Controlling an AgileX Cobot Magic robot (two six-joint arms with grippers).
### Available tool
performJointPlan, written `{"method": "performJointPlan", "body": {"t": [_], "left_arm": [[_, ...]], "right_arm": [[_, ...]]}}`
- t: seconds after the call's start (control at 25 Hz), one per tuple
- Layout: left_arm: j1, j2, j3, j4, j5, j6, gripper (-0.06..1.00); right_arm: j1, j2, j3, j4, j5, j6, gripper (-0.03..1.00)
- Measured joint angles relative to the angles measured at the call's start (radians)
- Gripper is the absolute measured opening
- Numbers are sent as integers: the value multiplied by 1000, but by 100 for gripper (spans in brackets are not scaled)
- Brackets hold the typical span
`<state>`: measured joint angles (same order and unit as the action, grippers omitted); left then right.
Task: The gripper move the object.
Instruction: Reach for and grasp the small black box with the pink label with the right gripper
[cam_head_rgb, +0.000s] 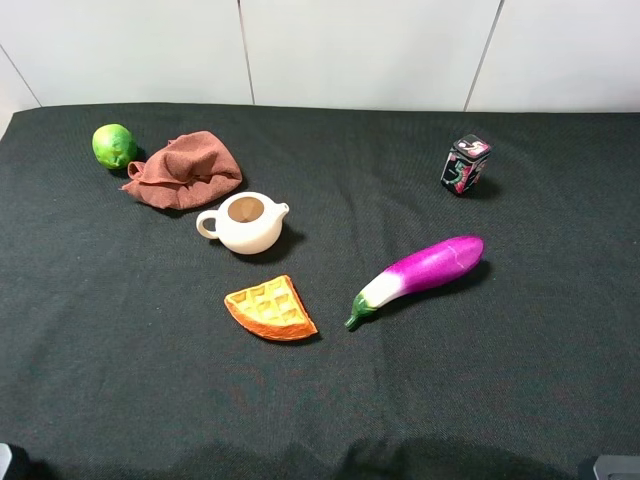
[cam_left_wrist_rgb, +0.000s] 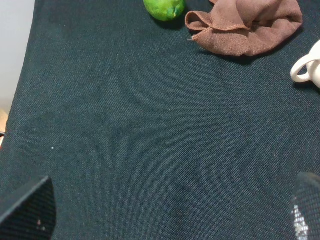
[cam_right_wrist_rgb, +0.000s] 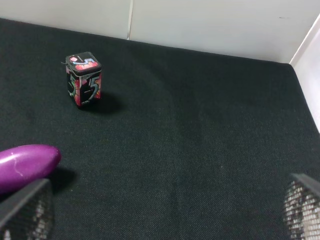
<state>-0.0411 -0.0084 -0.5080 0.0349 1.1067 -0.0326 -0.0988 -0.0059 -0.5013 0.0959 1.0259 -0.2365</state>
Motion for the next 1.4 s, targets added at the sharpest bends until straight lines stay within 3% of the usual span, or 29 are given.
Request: {"method": "performJointPlan", "body": {"t": [0.48, 1.0, 1.4], "left_arm": [[0, 0, 0, 0, 0, 0, 99], [0, 0, 0, 0, -2, 0, 99], [0, 0, 0, 0, -2, 0, 99]], "right_arm": [[0, 359, -75, 45, -63, -56, 69], [0, 953, -338, 49, -79, -144, 69], [0, 1270, -526, 50, -53, -239, 69]]}}
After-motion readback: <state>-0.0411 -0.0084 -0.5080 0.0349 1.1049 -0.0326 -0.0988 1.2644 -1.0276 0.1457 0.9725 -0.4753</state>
